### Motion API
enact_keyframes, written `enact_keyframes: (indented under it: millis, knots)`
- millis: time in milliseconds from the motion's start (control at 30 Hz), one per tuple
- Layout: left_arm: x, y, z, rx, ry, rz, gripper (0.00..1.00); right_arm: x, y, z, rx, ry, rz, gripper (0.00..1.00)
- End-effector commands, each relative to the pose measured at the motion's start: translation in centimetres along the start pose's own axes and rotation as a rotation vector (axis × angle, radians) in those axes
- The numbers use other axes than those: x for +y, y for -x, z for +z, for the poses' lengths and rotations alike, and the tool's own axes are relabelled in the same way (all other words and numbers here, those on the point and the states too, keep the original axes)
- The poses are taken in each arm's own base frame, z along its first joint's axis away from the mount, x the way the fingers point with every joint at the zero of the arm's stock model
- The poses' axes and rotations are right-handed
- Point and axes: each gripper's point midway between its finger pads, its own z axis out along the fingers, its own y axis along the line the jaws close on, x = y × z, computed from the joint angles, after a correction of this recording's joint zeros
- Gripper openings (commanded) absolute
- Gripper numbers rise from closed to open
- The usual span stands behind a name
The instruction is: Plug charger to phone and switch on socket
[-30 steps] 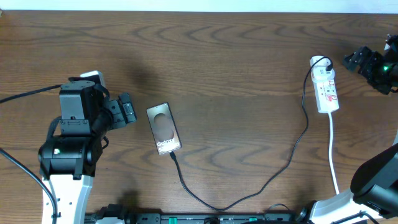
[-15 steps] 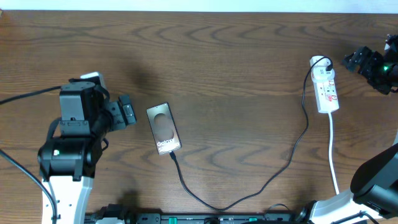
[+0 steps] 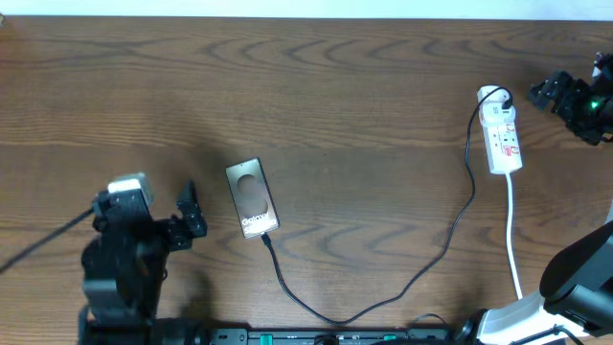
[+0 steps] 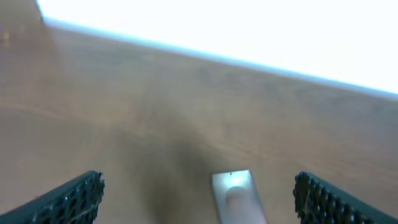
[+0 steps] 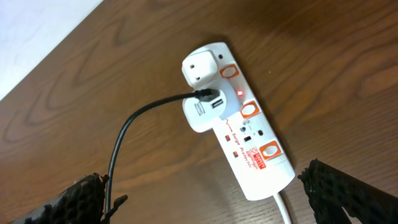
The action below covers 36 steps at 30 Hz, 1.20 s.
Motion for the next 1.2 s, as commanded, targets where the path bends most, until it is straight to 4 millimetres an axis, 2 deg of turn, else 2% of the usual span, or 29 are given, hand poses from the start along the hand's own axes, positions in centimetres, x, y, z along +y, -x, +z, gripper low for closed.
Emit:
enact_keyframes:
  millis: [0,167,300,600,733,1167]
  knots:
    - [0.4,-0.1,-0.2,-0.157,-0.007,0.035,0.98,0.3,0.2,-0.1,-0.004,0.011,0.004,0.99]
    - [0.7,-0.6,0.0,-0.324,-0.028,0.027,0.98,0.3,0.2,-0.1,-0.004,0.011,0.004,0.99]
    - [1.0,-2.2,0.6,-0.371,-0.035,0.025,0.98,0.3,0.2,-0.1,-0.004,0.011,0.004,0.99]
    - [1.8,-6.7,3.5,-0.284,-0.021,0.028,0.98,0.3,0.2,-0.1,-0.004,0.011,0.004,0.99]
    - [2.3,-10.0,4.9,-0.198,-0.01,0.031,0.98,0.3,0.2,-0.1,-0.004,0.011,0.004,0.99]
    - [2.4,-10.2,4.9,-0.191,-0.006,0.031,0.98,0.3,0.2,-0.1,-0.004,0.011,0.004,0.99]
